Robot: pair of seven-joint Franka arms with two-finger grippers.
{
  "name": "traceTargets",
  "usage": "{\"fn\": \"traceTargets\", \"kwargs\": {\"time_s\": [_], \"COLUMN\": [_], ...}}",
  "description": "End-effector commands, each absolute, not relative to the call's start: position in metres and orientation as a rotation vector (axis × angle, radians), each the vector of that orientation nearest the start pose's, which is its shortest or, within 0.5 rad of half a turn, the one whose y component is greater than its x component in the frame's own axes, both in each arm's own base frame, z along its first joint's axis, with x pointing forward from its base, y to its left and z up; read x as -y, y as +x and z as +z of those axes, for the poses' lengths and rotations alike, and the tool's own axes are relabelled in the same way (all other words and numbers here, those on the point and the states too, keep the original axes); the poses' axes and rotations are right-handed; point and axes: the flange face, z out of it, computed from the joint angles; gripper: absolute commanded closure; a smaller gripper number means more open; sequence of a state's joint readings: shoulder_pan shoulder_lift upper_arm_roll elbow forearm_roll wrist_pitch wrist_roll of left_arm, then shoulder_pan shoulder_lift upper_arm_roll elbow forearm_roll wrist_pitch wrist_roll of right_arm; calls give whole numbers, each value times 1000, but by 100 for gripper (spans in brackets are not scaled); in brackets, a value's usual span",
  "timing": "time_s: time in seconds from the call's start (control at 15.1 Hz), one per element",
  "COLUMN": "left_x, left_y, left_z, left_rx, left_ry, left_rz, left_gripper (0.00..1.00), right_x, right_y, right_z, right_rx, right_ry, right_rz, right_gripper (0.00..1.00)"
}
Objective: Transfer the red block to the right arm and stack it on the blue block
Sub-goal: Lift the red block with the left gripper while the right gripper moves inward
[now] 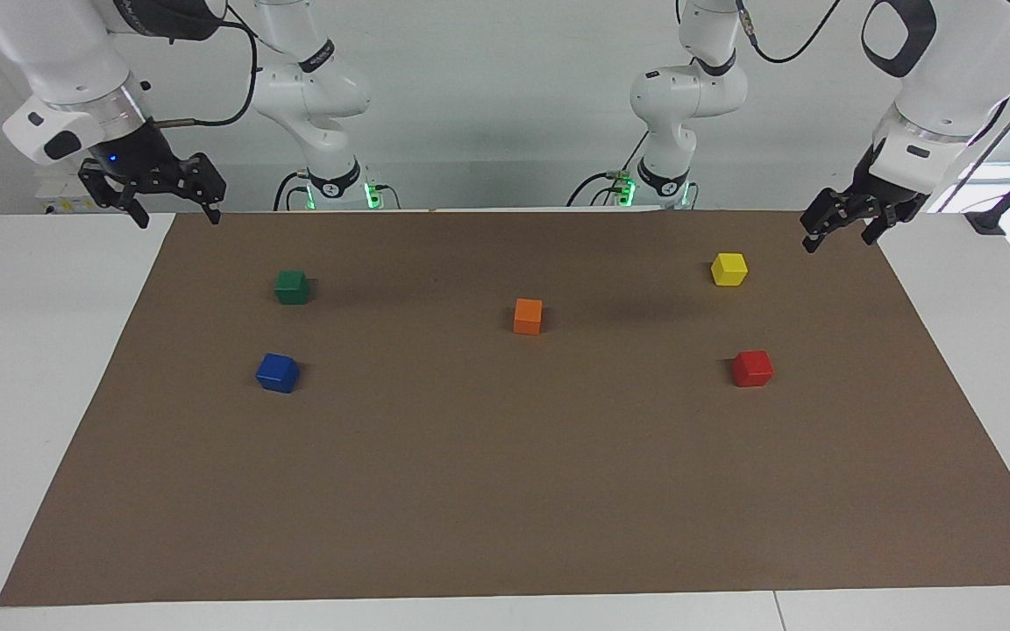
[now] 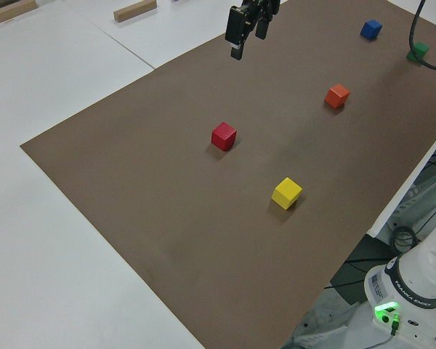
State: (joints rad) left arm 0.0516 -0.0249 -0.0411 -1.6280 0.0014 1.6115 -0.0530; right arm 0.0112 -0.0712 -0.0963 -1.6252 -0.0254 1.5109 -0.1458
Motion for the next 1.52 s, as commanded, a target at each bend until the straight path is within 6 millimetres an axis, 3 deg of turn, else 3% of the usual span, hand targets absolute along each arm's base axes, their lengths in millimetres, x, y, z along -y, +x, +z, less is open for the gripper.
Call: {"fn": "traceTargets", "kwargs": {"time_s": [0.0, 0.26, 0.4, 0.53, 0.59, 0.66, 0.79, 0.93, 1.26, 1.45], "left_x": [-7, -6, -15, -14, -10, -11, -11, -4, -3, -2], "left_y": [553, 549, 552, 543, 540, 533, 537, 542, 551, 555], "left_z": [620, 612, 623, 627, 619, 603, 577, 544, 416, 371], "left_rx": [96, 5, 31, 38, 43, 93, 106, 84, 65, 71], "left_ry": [-3138, -3142, -3131, -3132, -3132, -3130, -3128, -3131, -3137, -3140], "left_rz": [-10, 5, -64, -43, -5, 26, -91, -51, -67, -68], "left_gripper": [0, 0, 0, 0, 0, 0, 0, 0, 0, 0], "right_x": [50, 54, 55, 55, 55, 54, 49, 41, 34, 35], "right_y": [525, 524, 523, 518, 517, 513, 509, 502, 502, 503], "right_z": [634, 634, 634, 632, 627, 624, 614, 599, 551, 517], "right_rx": [74, 67, 74, 108, 137, 157, 156, 136, 129, 107], "right_ry": [-3154, -3154, -3153, -3147, -3139, -3115, -3047, -2963, -2699, -2474], "right_rz": [59, 61, 66, 83, 93, 90, 70, 23, -21, -56], "right_gripper": [0, 0, 0, 0, 0, 0, 0, 0, 0, 0]}}
